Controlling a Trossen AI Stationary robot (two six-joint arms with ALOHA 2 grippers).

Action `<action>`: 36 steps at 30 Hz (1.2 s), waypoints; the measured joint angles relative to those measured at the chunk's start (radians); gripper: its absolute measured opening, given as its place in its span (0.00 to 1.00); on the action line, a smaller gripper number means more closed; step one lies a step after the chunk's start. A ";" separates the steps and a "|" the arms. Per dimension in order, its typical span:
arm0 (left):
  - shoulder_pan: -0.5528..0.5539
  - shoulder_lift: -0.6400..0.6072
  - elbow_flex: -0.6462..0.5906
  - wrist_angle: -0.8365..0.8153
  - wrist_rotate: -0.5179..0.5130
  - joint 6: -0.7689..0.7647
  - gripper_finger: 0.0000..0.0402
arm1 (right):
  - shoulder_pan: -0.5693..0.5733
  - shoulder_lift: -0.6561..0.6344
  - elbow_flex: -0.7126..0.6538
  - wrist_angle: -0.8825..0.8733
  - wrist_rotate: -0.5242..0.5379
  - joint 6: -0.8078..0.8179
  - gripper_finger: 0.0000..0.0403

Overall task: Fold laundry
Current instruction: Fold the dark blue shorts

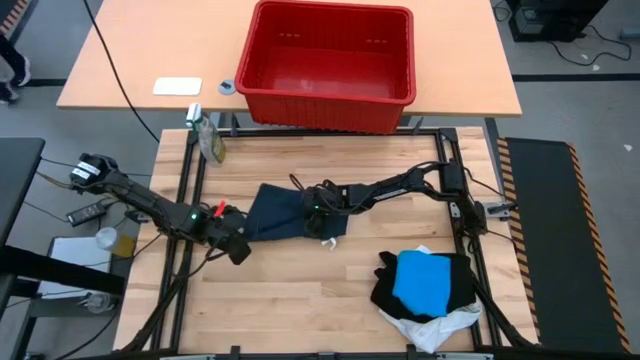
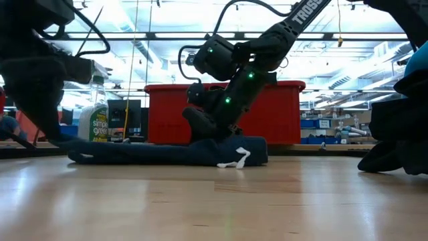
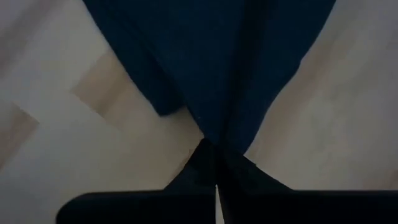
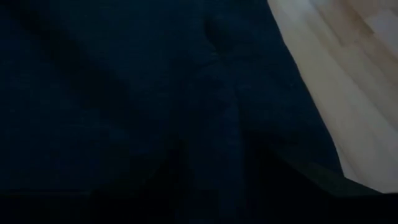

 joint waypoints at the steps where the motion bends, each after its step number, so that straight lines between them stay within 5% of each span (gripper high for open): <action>1: -0.005 0.000 0.000 -0.001 -0.026 0.001 0.01 | 0.002 0.000 -0.001 0.002 -0.003 -0.006 0.57; 4: -0.006 0.000 0.000 0.020 -0.057 0.010 0.08 | 0.007 0.000 -0.001 0.003 -0.013 -0.015 0.57; 12: -0.006 -0.016 0.086 0.033 -0.025 0.099 0.48 | 0.008 0.000 -0.001 0.005 -0.054 -0.043 0.57; 15: 0.001 -0.016 0.141 -0.024 -0.028 0.181 0.54 | 0.015 0.000 -0.002 0.005 -0.080 -0.043 0.57; 21: 0.109 -0.022 0.113 -0.080 -0.072 0.382 0.49 | 0.035 -0.005 0.014 -0.024 -0.095 -0.007 0.57; 29: 0.296 -0.036 0.068 0.088 0.085 0.743 0.38 | 0.044 -0.042 0.201 -0.274 -0.083 0.016 0.57; 36: 0.504 -0.003 0.068 0.135 0.201 0.962 0.37 | -0.007 -0.062 0.174 -0.315 -0.245 -0.020 0.55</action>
